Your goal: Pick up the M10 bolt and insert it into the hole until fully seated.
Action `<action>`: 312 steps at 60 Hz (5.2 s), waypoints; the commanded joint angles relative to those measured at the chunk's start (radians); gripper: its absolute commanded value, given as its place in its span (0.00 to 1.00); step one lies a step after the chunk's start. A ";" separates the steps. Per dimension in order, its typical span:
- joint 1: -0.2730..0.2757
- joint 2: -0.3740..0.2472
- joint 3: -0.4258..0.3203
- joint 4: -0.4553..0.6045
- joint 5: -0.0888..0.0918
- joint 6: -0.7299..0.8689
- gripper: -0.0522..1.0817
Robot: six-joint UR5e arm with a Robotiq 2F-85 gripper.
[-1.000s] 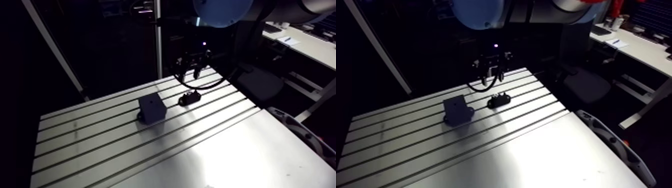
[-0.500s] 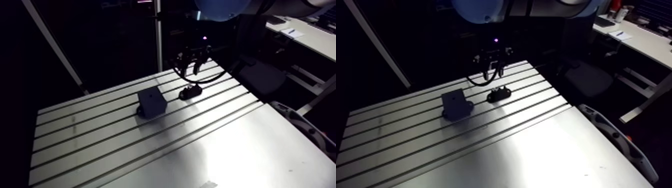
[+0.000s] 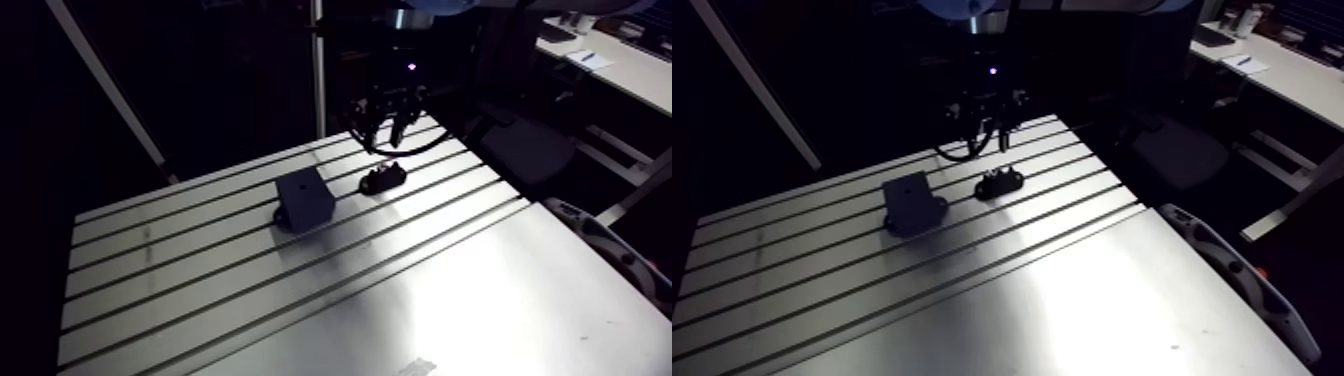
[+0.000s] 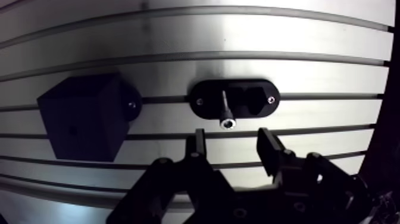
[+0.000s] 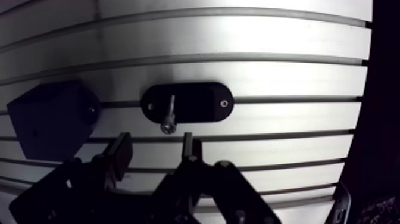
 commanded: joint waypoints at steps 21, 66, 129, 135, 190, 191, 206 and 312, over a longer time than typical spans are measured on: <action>0.013 0.047 -0.057 0.031 -0.036 0.014 0.44; 0.021 0.071 -0.065 0.080 -0.066 0.021 0.44; 0.028 0.106 -0.069 0.077 -0.071 0.021 0.48; 0.028 0.108 -0.071 0.075 -0.071 0.021 0.50; 0.028 0.116 -0.068 0.072 -0.071 0.021 0.55; 0.028 0.116 -0.068 0.072 -0.071 0.021 0.56; 0.028 0.116 -0.065 0.072 -0.071 0.021 0.57; 0.030 0.119 -0.078 0.075 -0.083 0.021 0.90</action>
